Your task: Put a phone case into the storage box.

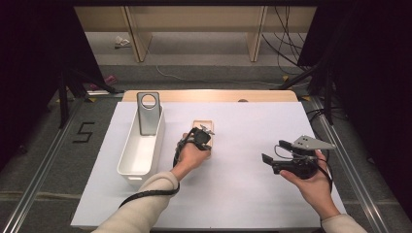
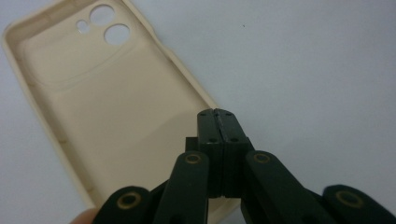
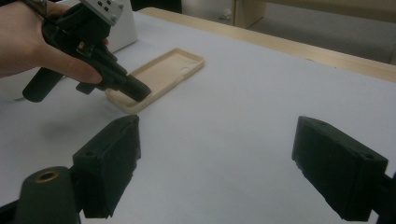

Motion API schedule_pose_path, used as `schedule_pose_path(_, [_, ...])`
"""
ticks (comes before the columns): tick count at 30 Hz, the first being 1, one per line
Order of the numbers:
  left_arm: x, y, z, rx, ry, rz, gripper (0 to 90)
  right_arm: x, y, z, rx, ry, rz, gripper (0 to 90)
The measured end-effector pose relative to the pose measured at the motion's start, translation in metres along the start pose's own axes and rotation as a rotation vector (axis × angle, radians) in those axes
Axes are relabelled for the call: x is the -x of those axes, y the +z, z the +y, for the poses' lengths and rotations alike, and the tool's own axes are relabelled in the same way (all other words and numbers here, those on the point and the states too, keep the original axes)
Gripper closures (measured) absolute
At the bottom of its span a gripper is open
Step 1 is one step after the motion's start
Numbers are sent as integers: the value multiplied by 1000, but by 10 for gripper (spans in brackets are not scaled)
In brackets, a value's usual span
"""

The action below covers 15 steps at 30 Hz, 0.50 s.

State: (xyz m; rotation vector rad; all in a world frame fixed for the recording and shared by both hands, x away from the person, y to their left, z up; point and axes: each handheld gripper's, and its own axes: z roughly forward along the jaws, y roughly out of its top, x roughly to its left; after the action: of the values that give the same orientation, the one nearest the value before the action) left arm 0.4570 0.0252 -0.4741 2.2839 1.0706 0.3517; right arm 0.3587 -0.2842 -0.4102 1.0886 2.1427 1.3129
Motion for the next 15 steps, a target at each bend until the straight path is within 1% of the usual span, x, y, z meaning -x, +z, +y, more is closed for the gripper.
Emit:
schedule_pose_path(1, [-1, -2, 0, 7, 9, 0, 870, 0, 0, 0, 0, -1, 1, 162])
schedule_pose_path(4, [-4, -13, 0, 15, 57, 9, 824, 0, 0, 0, 1, 1, -1, 162])
schedule_pose_path(5, [-5, -17, 1, 14, 85, 11, 798, 0, 1, 0, 0, 1, -1, 162])
schedule_pose_path(8, [-8, -29, 3, 19, 168, 40, 710, 0, 1, 0, -2, -1, -1, 162])
schedule_pose_path(9, [-8, -34, 4, 12, 200, 46, 670, -1, 1, 0, -3, -3, -2, 162])
schedule_pose_path(10, [-9, -37, 5, 12, 225, 50, 632, -1, 1, 0, -4, -2, -2, 162])
schedule_pose_path(12, [-9, -43, 6, -3, 278, 63, 558, -1, 1, 0, -5, -2, -3, 162])
schedule_pose_path(13, [-9, -45, 7, 3, 304, 75, 534, -1, 1, 0, -5, -1, -2, 162])
schedule_pose_path(15, [-8, -49, 8, 0, 379, 111, 494, -1, 2, 0, -6, -1, -2, 162])
